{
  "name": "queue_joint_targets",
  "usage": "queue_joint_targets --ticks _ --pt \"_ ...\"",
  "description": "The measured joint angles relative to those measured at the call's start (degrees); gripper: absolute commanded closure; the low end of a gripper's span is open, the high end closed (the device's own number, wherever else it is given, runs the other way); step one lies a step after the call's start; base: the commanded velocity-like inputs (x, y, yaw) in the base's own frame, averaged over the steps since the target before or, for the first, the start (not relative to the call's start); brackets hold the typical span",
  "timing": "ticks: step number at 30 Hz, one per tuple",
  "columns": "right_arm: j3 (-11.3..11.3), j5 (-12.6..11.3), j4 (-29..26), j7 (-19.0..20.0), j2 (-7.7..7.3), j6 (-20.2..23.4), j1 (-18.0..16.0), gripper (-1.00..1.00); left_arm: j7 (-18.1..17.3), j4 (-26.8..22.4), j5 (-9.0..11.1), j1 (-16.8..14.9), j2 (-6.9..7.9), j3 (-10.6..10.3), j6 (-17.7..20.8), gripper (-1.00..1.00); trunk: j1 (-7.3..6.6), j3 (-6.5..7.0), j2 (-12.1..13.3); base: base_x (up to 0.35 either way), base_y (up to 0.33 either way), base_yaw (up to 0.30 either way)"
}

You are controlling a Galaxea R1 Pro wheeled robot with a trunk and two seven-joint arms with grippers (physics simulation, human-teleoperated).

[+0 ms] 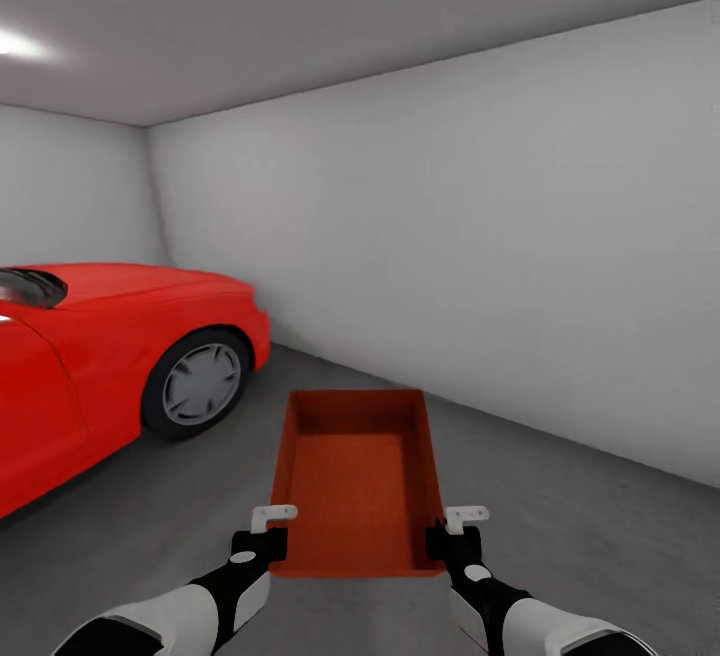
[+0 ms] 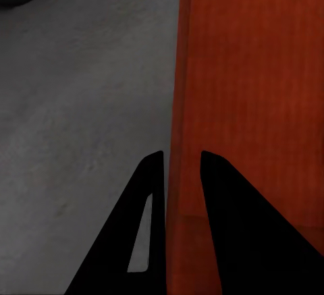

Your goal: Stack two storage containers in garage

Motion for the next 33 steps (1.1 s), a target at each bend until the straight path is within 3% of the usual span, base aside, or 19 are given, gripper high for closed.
queue_joint_targets --ticks 33 --pt "0.0 0.0 0.0 0.0 0.01 0.0 0.0 1.00 0.0 0.0 0.1 0.0 0.01 0.0 0.0 1.00 0.00 0.00 0.0 0.314 0.117 -0.282"
